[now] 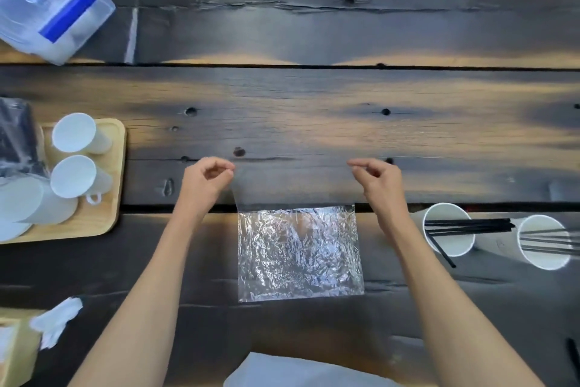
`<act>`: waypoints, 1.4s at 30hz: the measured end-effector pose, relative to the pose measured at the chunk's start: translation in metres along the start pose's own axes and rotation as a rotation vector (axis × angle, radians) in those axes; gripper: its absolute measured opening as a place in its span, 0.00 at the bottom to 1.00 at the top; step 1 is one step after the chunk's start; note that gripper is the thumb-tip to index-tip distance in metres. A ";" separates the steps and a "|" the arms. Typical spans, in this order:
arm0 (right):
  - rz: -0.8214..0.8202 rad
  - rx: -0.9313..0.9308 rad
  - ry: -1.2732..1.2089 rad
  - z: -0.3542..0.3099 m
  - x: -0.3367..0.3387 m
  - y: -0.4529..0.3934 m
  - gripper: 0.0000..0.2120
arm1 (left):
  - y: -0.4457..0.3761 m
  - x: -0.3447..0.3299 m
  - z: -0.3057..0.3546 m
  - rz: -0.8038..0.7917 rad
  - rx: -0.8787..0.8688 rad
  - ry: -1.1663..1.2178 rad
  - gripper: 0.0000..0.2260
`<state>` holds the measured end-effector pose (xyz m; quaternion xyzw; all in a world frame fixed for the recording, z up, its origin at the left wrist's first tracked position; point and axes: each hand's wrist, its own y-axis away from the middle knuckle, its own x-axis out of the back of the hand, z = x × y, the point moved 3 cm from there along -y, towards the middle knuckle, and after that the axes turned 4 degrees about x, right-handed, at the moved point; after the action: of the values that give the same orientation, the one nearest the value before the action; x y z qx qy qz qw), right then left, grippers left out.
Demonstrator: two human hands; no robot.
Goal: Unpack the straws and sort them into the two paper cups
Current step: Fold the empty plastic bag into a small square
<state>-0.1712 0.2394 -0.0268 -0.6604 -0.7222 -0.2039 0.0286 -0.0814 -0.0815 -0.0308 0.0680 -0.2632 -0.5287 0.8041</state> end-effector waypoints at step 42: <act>-0.346 -0.593 -0.171 0.095 -0.091 0.195 0.11 | 0.165 -0.104 -0.108 -0.118 0.479 -0.069 0.09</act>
<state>0.0504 0.1940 -0.0917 -0.5224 -0.7325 -0.3508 -0.2599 0.0744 0.0635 -0.0952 0.2539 -0.4037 -0.4993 0.7234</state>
